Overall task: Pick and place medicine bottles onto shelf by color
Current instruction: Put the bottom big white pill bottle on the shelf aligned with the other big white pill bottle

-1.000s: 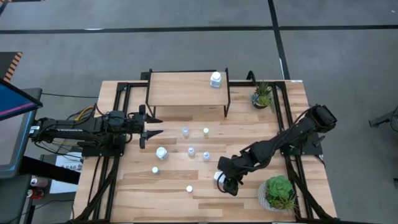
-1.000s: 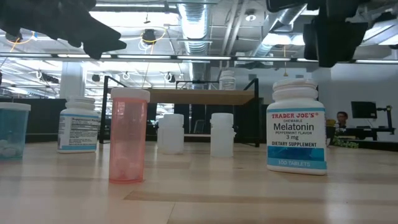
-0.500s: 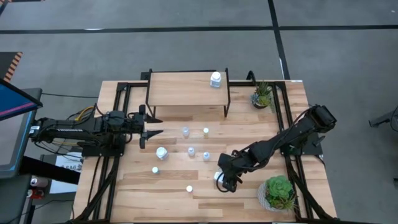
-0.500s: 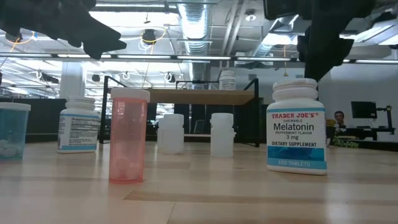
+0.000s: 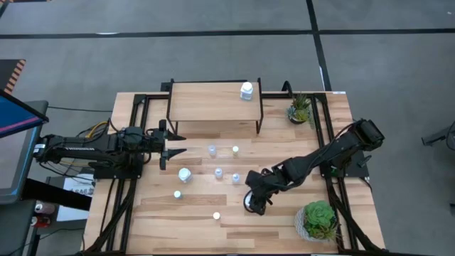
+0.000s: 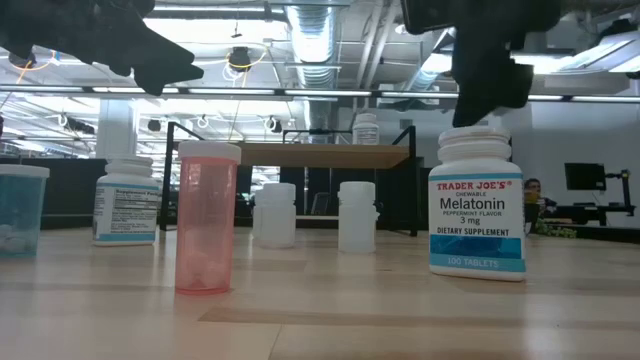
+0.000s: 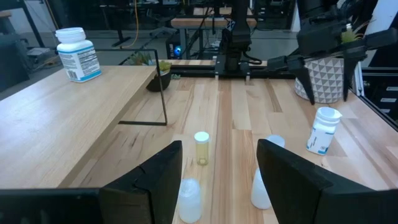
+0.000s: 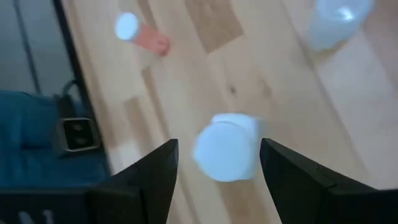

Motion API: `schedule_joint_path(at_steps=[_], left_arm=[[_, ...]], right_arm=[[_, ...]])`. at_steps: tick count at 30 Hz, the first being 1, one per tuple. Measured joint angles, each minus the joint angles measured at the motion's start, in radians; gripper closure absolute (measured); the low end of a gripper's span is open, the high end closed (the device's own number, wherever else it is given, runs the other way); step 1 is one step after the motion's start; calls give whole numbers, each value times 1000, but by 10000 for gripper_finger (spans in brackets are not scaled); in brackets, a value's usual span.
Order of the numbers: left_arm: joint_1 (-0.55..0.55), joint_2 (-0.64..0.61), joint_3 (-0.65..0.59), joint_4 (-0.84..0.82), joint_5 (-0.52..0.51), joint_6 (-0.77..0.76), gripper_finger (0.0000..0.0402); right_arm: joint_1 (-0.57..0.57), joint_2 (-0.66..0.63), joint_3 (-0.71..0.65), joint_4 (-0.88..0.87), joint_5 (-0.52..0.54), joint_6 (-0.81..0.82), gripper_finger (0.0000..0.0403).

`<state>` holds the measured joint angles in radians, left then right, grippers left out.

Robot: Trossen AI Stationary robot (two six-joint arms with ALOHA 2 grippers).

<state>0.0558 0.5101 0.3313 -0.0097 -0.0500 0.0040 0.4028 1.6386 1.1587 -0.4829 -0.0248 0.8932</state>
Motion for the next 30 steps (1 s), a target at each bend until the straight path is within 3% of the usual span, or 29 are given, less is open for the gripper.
schedule_joint_path(at_steps=[8,18,30], left_arm=[[0,0,0,0,-2,0,205],[0,0,0,0,-2,0,205],[0,0,1,0,-2,39,205]], right_arm=[[-40,0,0,17,-2,-56,154],[-90,0,0,-61,-103,25,146],[-112,0,0,-41,-130,48,132]])
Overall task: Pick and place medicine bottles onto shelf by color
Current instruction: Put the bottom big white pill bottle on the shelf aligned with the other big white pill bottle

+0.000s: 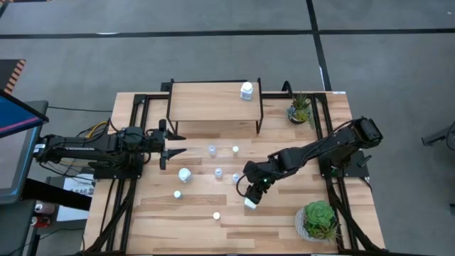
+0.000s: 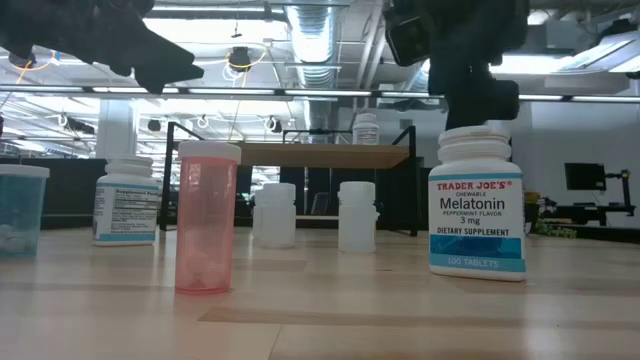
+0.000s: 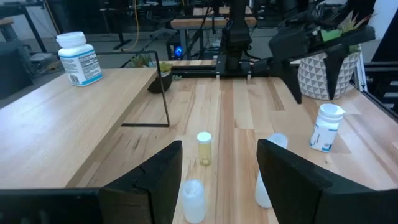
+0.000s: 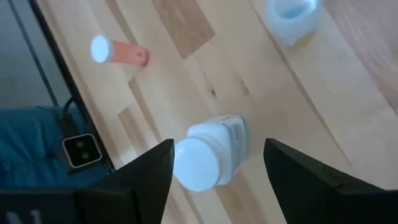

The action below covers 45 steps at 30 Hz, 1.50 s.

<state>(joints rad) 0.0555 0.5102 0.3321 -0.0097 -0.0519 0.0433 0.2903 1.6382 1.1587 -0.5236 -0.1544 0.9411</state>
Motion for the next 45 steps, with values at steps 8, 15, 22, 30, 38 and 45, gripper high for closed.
schedule_joint_path(at_steps=[8,15,22,30,38,45], left_arm=[[0,0,0,0,0,7,205],[0,0,0,0,0,13,205],[0,0,0,0,0,13,205],[0,0,0,-2,0,17,205],[0,0,0,-3,-6,20,205],[0,0,0,-1,-10,53,205]], right_arm=[[65,0,102,-8,119,1,132],[139,37,238,-9,159,27,132],[168,186,421,-111,181,-24,132],[161,285,582,-554,338,55,132],[242,283,583,-589,394,182,132],[296,283,543,-607,401,227,132]])
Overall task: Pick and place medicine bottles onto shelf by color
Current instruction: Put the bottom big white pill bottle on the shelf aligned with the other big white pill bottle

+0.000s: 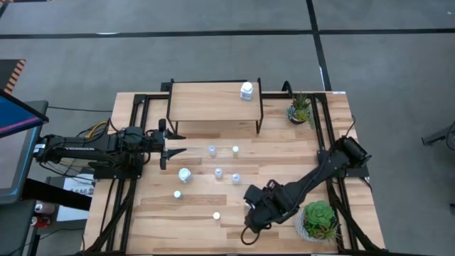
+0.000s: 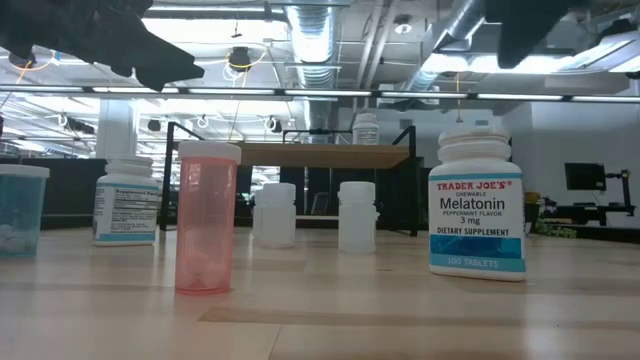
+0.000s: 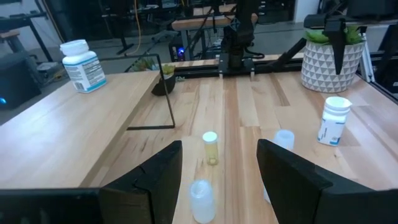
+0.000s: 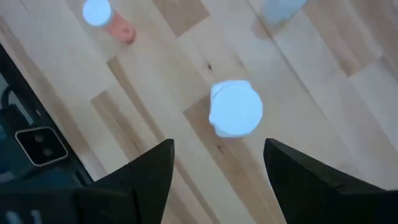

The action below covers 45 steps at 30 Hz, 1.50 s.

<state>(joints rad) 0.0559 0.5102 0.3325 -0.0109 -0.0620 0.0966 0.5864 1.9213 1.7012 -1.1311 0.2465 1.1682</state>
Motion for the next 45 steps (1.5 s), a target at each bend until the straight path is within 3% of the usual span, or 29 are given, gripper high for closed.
schedule_joint_path(at_steps=[11,21,45], left_arm=[[0,0,0,1,-2,0,205],[0,0,0,1,-2,-1,205],[0,0,0,1,-10,13,205]], right_arm=[[0,0,-112,31,9,-81,132],[-40,0,-198,144,-107,-209,132],[-139,0,-203,255,-147,-417,132]])
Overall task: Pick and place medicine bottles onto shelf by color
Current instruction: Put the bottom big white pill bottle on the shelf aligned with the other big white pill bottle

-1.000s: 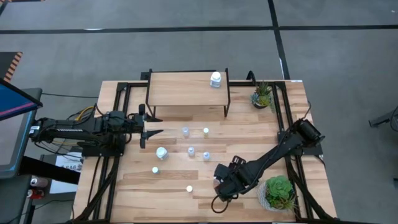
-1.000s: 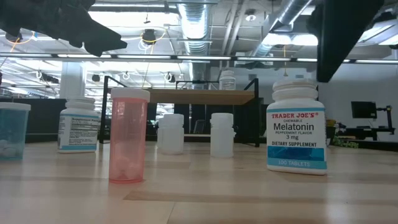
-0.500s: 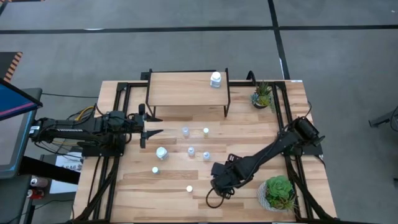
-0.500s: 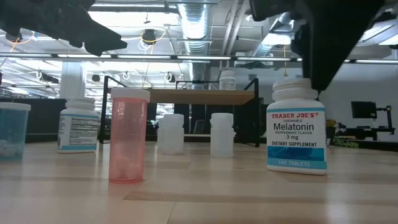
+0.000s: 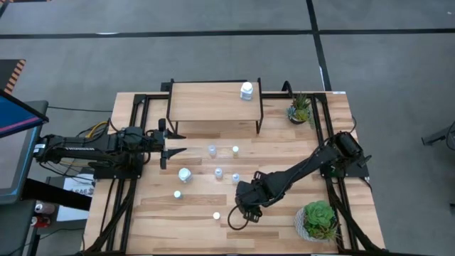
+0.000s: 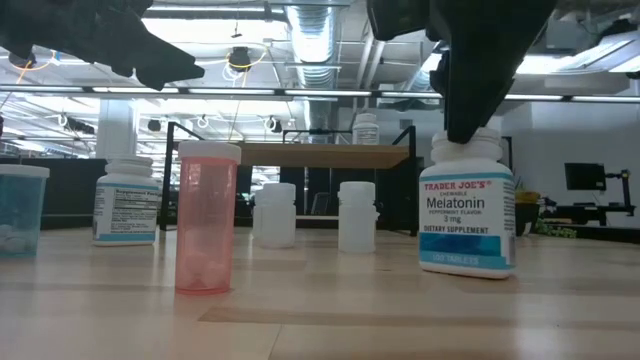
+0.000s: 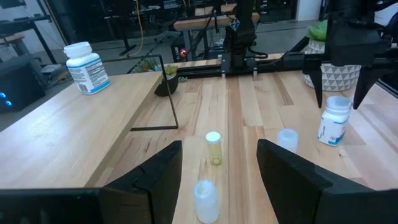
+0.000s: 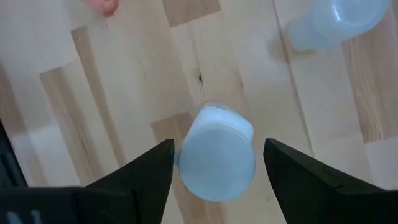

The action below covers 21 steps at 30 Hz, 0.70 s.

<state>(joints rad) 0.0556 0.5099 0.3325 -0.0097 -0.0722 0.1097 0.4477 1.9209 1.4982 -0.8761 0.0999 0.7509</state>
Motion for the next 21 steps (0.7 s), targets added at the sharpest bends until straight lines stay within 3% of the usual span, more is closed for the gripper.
schedule_joint_path(at_steps=[6,16,21], left_arm=[[0,0,0,0,0,0,205],[0,0,0,-1,1,0,205],[0,0,0,-1,1,0,205]], right_arm=[[0,41,0,8,-60,46,132],[-16,45,0,21,-54,79,134],[-30,48,0,15,-53,88,170]])
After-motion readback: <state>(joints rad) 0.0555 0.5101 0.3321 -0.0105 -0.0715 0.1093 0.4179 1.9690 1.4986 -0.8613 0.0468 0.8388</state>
